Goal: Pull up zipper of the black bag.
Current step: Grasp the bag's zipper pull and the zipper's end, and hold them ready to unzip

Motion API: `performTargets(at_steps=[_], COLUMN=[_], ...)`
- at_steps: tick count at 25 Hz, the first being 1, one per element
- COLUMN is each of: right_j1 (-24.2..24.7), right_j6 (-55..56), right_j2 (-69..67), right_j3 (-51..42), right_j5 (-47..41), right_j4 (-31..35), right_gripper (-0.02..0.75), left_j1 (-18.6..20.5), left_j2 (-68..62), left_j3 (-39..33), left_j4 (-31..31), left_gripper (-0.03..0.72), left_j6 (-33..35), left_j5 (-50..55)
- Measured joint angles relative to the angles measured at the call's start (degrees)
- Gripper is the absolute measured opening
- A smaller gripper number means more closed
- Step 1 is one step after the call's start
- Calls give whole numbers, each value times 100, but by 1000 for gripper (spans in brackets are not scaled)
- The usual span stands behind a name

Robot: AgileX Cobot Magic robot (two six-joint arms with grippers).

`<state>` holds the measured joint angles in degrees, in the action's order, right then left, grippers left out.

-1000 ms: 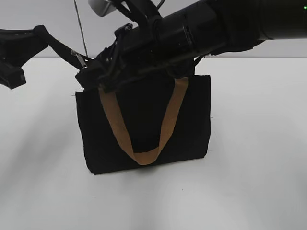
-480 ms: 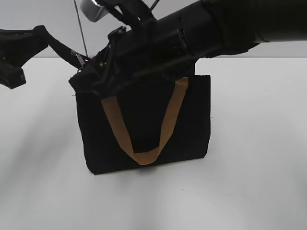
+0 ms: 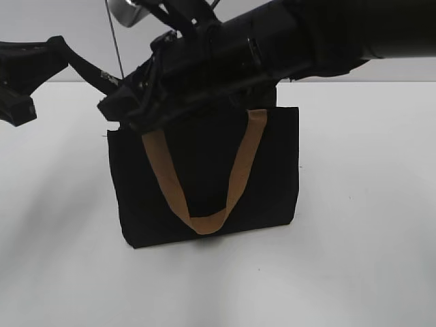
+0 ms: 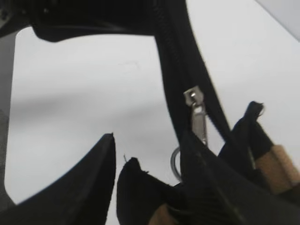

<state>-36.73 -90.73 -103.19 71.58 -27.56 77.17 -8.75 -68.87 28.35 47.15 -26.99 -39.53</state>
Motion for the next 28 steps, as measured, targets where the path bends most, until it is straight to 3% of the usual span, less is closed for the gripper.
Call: performTargets(at_steps=[19, 28], right_j1=[0, 0], right_j6=[-6, -6], right_j2=[24, -43], right_j3=[0, 0], right_j5=[731, 520], right_j4=[-355, -479], right_gripper=[359, 359], left_j1=[0, 0], left_j2=[0, 0], left_j3=[0, 0], left_j4=[-2, -13], left_gripper=[29, 29], left_j6=[0, 0], left_j5=[48, 96])
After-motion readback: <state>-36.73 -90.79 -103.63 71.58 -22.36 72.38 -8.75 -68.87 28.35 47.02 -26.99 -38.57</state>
